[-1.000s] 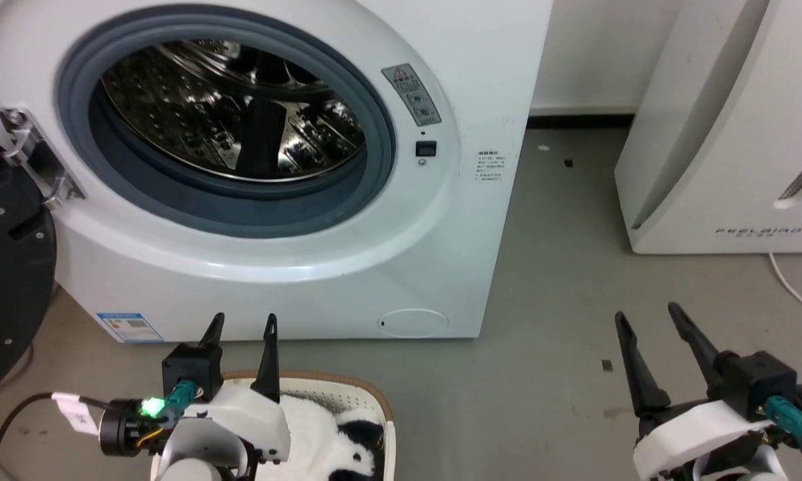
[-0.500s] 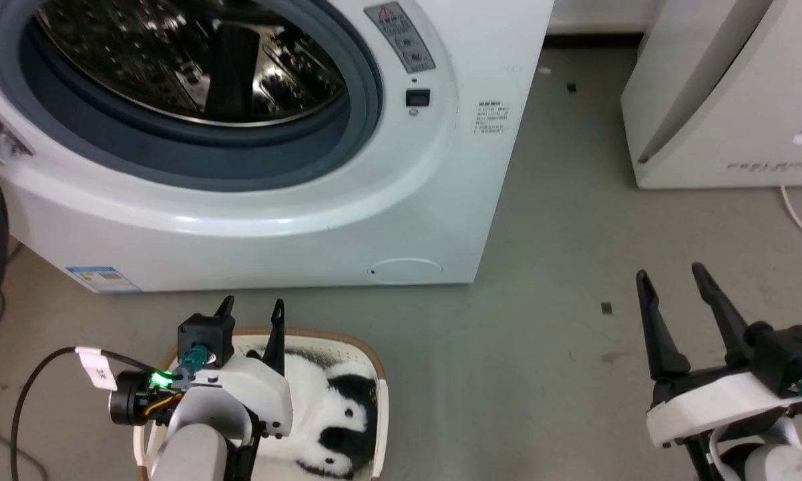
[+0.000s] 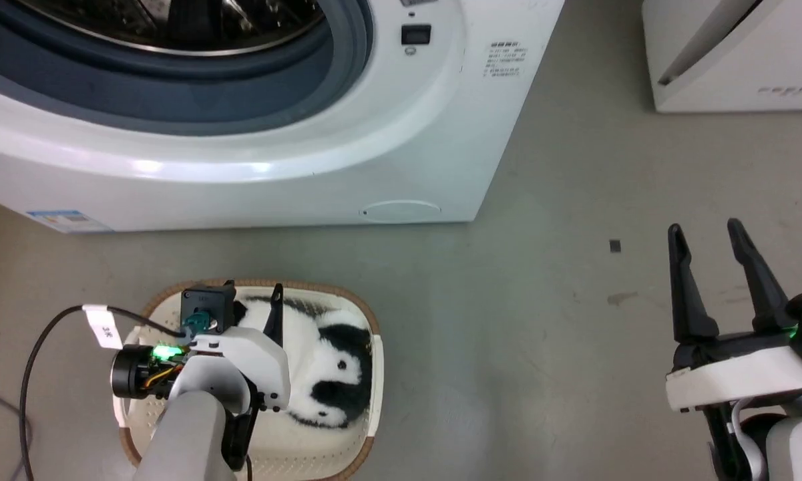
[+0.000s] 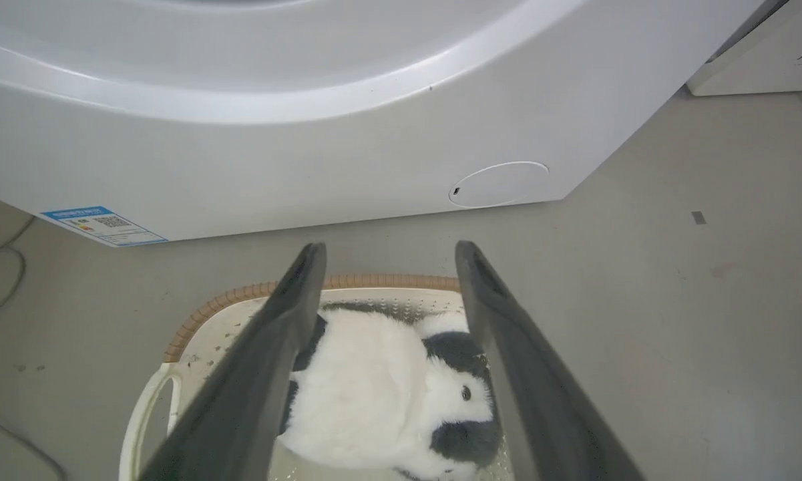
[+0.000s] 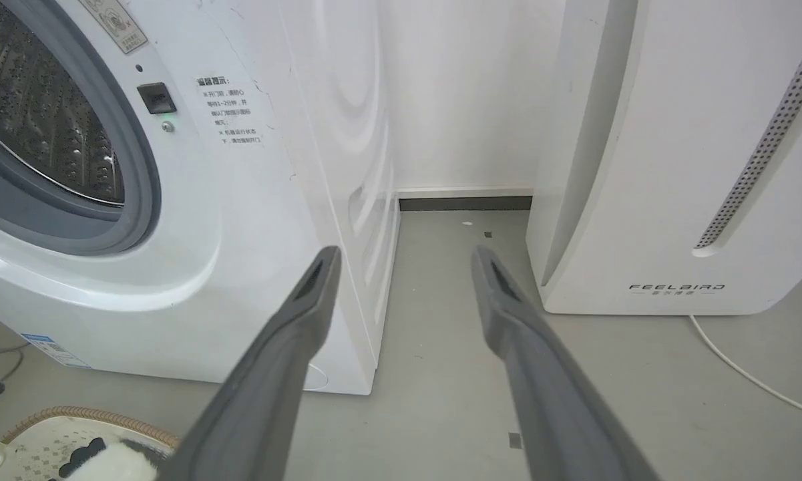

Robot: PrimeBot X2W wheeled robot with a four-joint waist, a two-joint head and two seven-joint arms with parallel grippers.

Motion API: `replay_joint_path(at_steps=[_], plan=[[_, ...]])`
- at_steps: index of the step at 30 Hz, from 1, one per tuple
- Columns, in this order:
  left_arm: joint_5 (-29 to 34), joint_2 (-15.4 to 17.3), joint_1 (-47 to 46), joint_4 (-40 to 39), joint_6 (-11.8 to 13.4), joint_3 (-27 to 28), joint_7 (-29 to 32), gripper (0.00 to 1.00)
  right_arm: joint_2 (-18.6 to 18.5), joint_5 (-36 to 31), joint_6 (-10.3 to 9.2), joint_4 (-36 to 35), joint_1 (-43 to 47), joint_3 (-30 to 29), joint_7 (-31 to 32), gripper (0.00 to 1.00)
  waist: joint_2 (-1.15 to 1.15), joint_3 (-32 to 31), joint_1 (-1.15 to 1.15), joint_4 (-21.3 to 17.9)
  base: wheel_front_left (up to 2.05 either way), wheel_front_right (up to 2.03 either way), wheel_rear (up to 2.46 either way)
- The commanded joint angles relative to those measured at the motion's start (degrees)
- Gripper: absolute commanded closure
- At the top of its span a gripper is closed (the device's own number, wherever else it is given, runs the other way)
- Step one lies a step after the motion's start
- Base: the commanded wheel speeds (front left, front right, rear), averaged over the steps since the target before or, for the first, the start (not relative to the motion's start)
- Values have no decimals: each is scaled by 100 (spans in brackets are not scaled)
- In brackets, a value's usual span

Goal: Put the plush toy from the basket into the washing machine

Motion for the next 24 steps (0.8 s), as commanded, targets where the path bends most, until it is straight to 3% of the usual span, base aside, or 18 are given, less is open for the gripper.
replay_joint_path(at_steps=[1, 24], plan=[[-38, 51, -156, 118, -18, -30, 14, 0, -1, 48, 1, -49, -129, -29, -45, 0, 0, 128, -1, 2, 0, 0, 0], [-361, 228, -1139, 1474, -116, -440, 429, 0, -2, 304, 2, -402, -555, -284, -319, 0, 0, 1391, -1, 35, 0, 0, 0]])
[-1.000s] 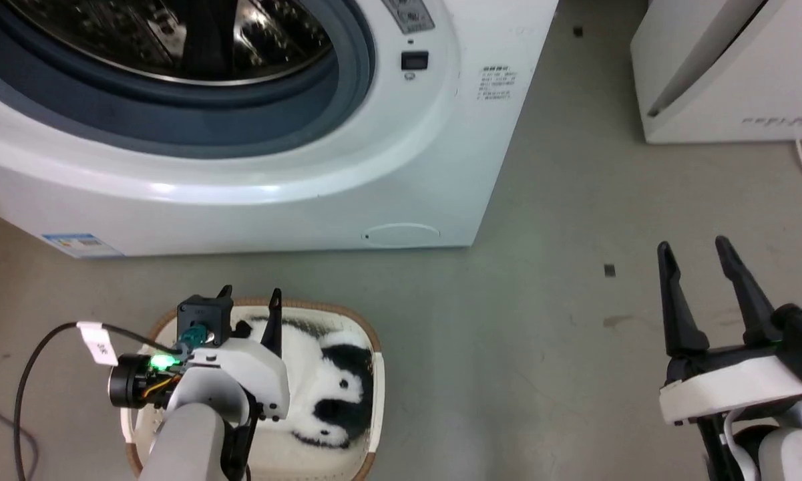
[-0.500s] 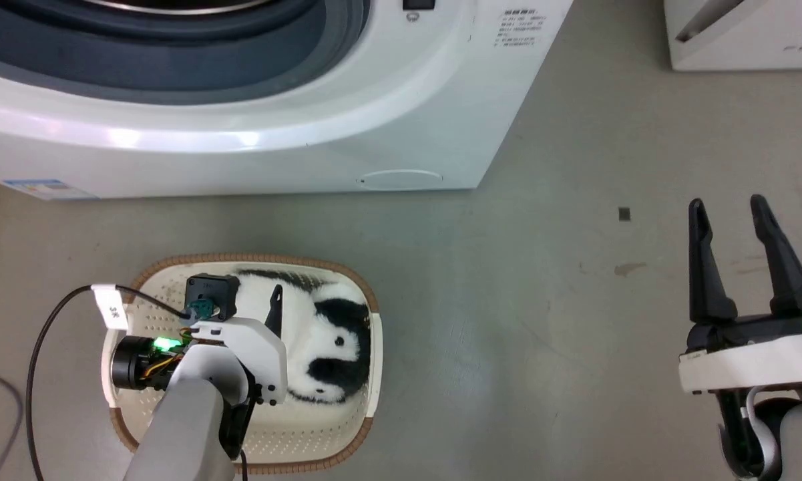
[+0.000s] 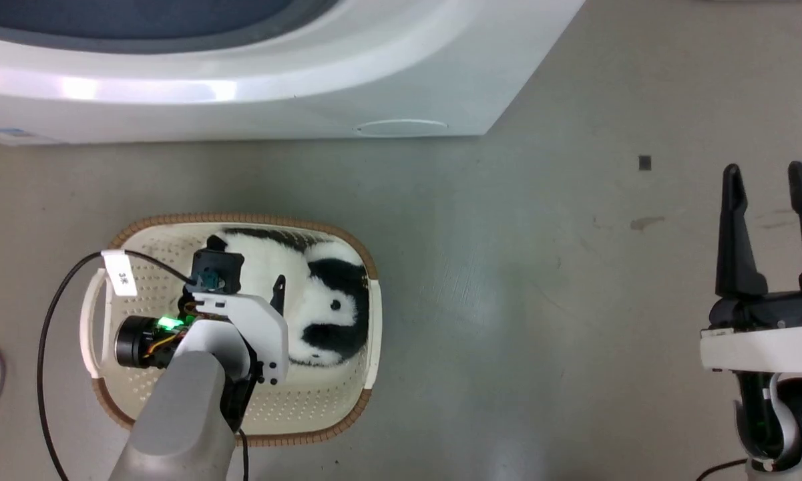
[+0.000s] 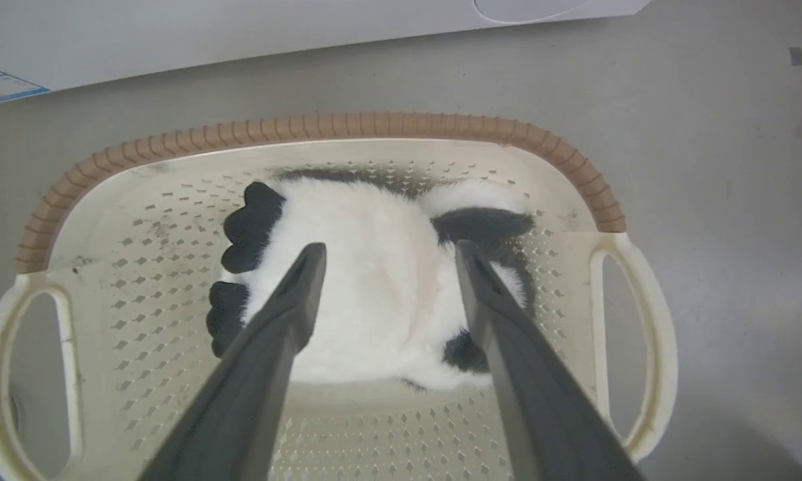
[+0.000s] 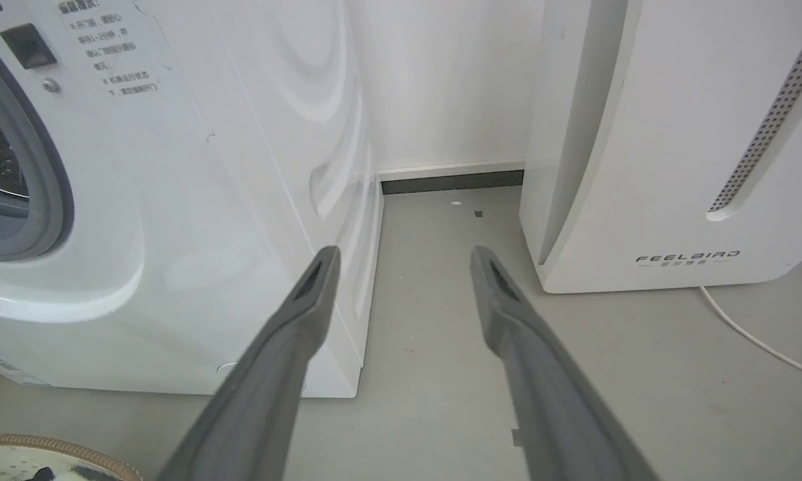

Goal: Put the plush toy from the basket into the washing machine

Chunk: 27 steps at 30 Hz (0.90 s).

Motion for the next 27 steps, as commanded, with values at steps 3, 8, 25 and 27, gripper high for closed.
replay_joint_path(at_steps=[3, 8, 25, 27], plan=[[-59, 73, -265, 246, -23, -80, 40, 0, -2, 79, 2, -73, -153, -54, -80, 0, 0, 218, 0, 6, 0, 0, 0], [-135, 87, -522, 541, -37, -178, 61, 0, -2, 126, 2, -122, -246, -107, -140, 0, 0, 493, 0, 36, 0, 0, 0], [-453, 124, -1211, 1541, -79, -492, 49, 0, -3, 319, 3, -285, -562, -221, -342, 0, 0, 1302, 0, 62, 0, 0, 0], [-497, 132, -1298, 1659, -77, -523, 31, 0, -3, 358, 3, -320, -594, -229, -366, 0, 0, 1397, 0, 62, 0, 0, 0]])
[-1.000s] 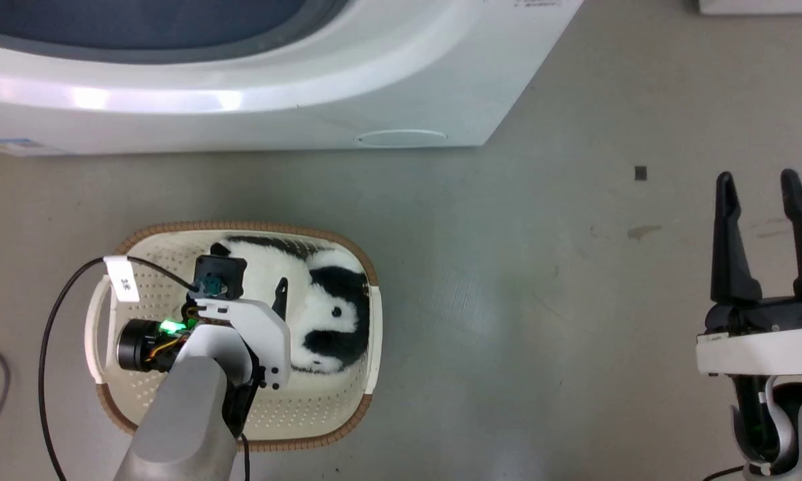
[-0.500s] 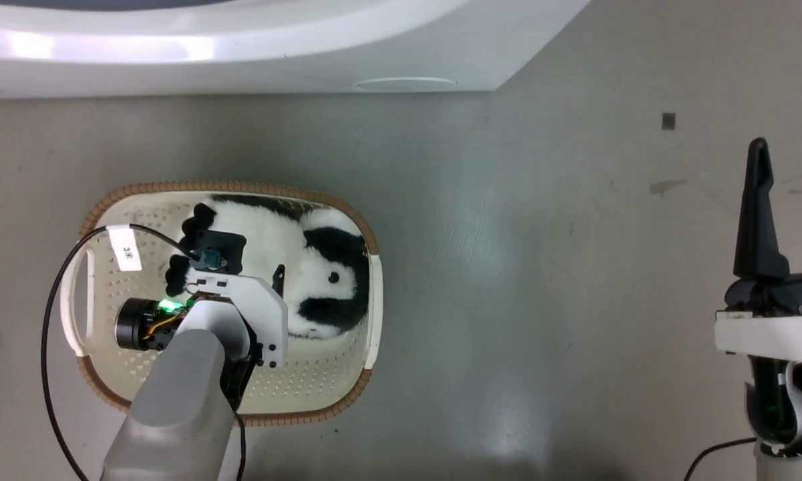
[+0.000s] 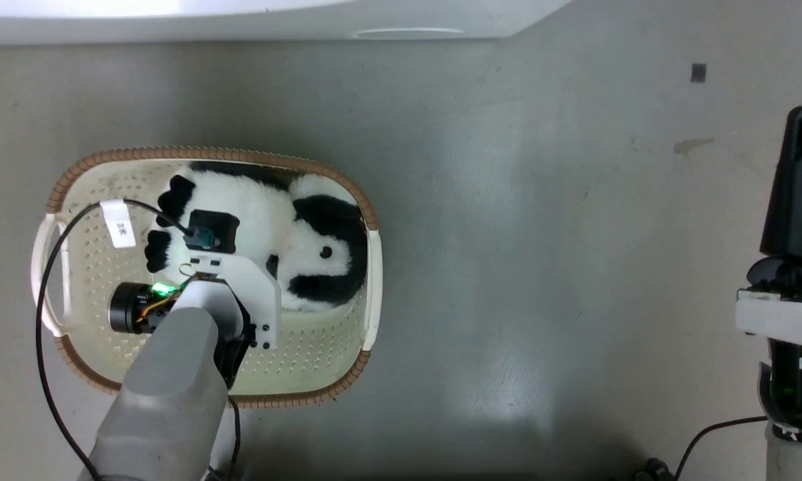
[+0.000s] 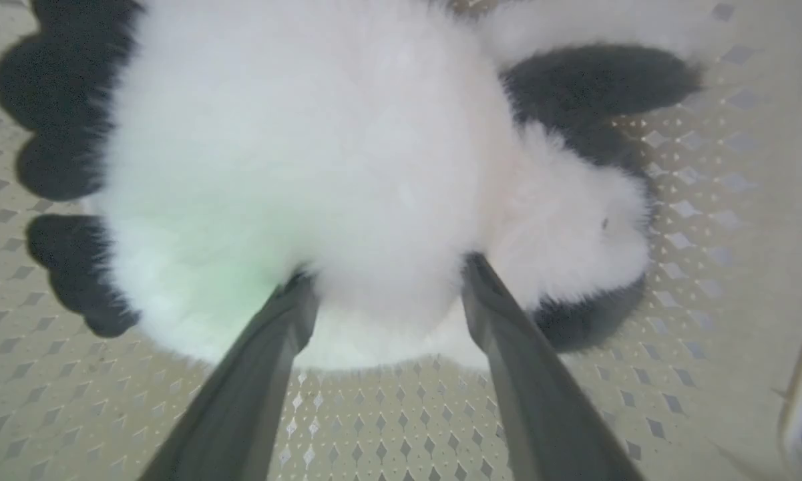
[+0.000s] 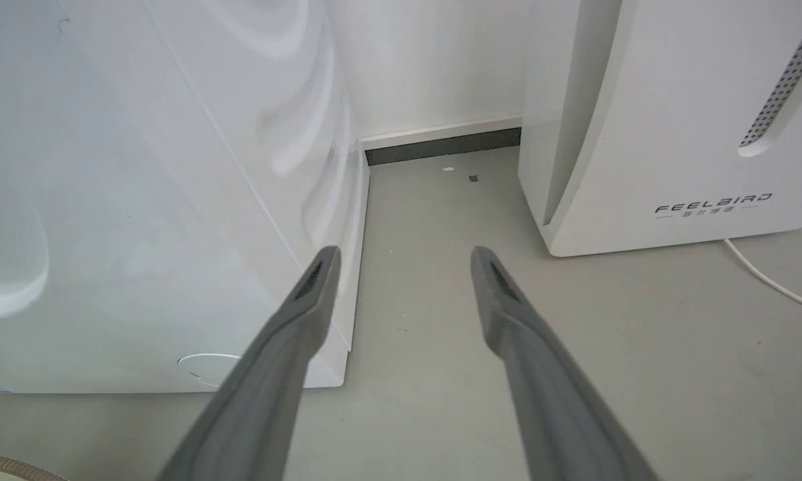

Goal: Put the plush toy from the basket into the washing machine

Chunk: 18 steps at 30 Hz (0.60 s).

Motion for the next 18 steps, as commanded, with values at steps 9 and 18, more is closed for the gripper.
replay_joint_path(at_steps=[9, 18], plan=[[-265, 17, -482, 642, 50, -162, 31, 0, -3, 275, 3, -124, -323, -11, -169, 0, 0, 391, 0, -48, 0, 0, 0], [-439, 81, -725, 1173, -145, -394, 173, 100, -3, 456, 3, -152, -506, -22, -277, 0, 0, 518, 0, -131, 0, 0, 0]])
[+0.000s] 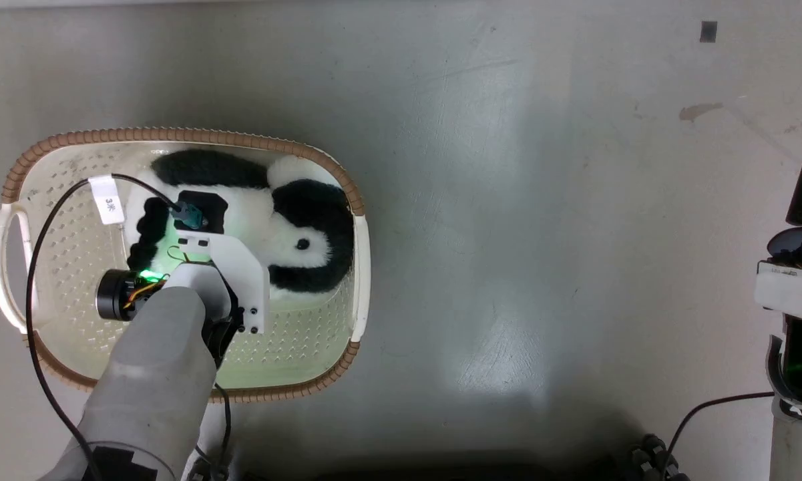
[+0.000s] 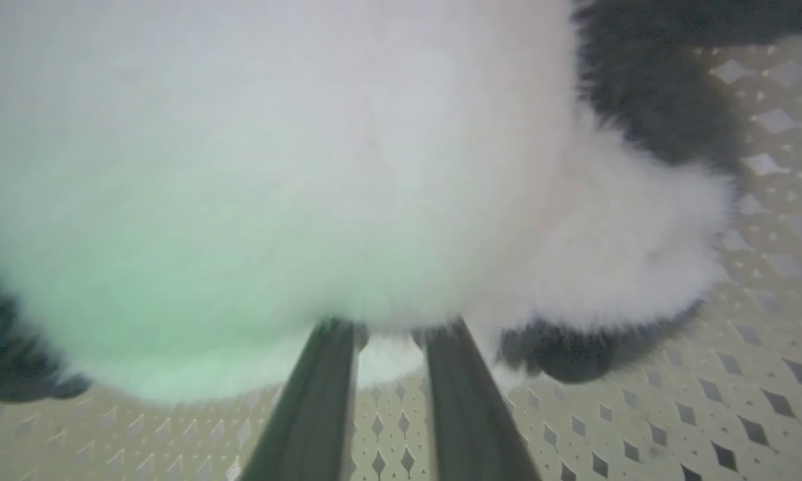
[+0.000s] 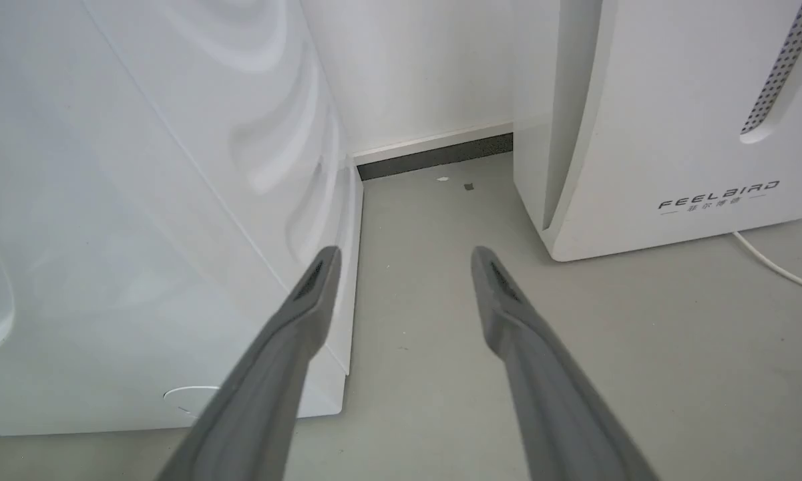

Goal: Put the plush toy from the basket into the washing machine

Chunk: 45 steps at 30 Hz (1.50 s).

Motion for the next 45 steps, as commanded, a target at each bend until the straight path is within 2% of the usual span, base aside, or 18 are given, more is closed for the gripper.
replay_joint_path(at_steps=[1, 6, 9, 21, 30, 34, 45], plan=[[-58, 13, -94, 234, -30, -73, 3, 100, -3, 60, 3, -54, -144, -32, -61, 0, 0, 3, 0, -7, 0, 0, 0], [-141, 7, -189, 527, -146, -226, -141, 100, -4, 105, 3, -9, -189, -45, -120, 0, 0, -151, 0, -9, 0, 0, 0], [-153, -16, -83, 549, -205, -272, -402, 100, -4, 155, 3, 97, -154, -19, -125, 0, 0, -476, 0, -3, 0, 0, 0], [-335, -134, 874, 549, -402, -341, -1293, 100, -4, 306, 3, 546, 432, 258, -125, 0, 0, -2234, 0, 114, 0, 0, 0], [-363, -154, 1462, 460, -414, -401, -1976, 100, -4, 326, 3, 864, 1060, 277, -125, 0, 0, -3413, 0, 304, 0, 0, 0], [-384, -94, 1703, 108, -327, -328, -2037, 100, -4, 338, 3, 972, 1331, 261, -125, 0, 0, -3867, 0, 369, 0, 0, 0], [-106, 167, 2502, -1824, 39, -32, -2043, 100, -4, 426, 3, 1092, 1863, 230, -125, 0, 0, -4713, 0, 441, 0, 0, 0]])
